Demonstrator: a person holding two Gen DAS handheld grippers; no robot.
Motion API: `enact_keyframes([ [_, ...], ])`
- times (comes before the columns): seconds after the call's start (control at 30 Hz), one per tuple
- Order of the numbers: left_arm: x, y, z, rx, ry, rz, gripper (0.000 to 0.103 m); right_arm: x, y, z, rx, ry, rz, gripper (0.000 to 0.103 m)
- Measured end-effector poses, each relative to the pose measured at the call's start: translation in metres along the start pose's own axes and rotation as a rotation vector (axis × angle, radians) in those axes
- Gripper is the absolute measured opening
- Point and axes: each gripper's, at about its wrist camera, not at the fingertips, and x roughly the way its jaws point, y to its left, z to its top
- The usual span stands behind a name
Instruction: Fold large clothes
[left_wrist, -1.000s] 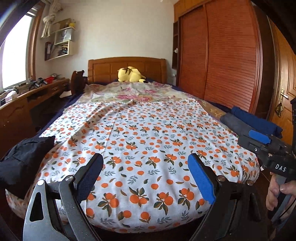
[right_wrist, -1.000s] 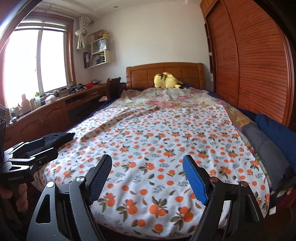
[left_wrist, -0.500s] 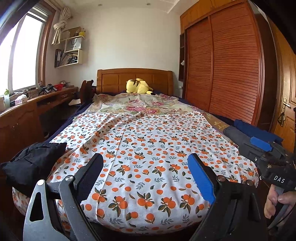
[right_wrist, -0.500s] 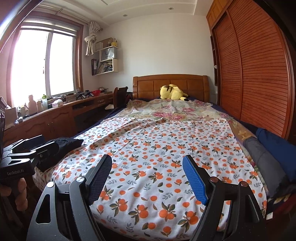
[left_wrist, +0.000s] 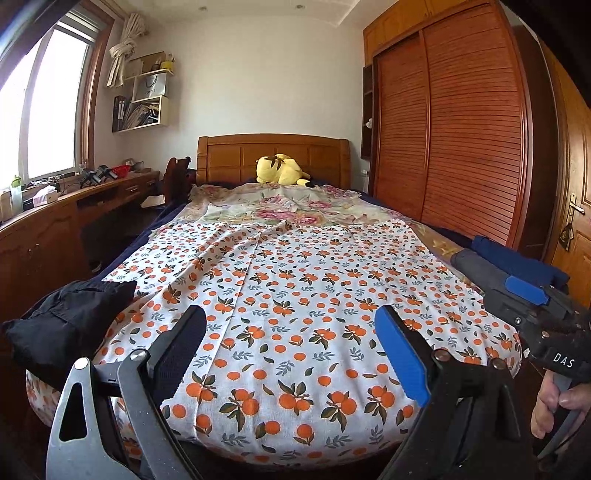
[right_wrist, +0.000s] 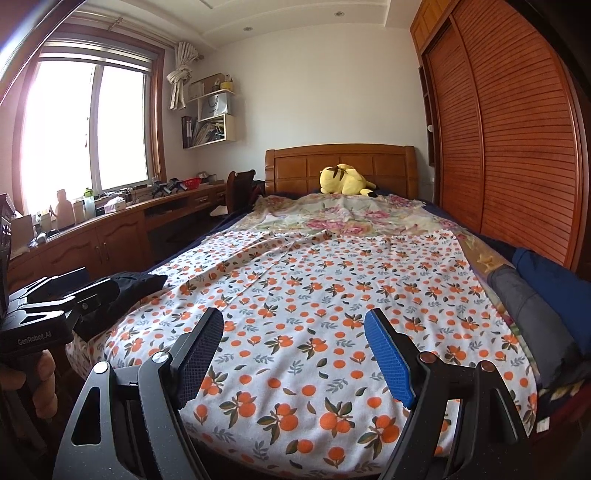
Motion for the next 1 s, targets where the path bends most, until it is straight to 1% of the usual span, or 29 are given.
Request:
enact_keyframes([
  [0.5,0.0003,-0.0003,-0.002,0.004,0.0,-0.001,0.093,0.0076,-0.0027,-0.0011,0.012,0.004,-0.019,0.08],
  [1.0,0.0001,-0.0012,-0.0023,0.002,0.002,-0.002,0.093,0.0065,-0.0054,-0.0018,0.021,-0.002,-0.014,0.08],
])
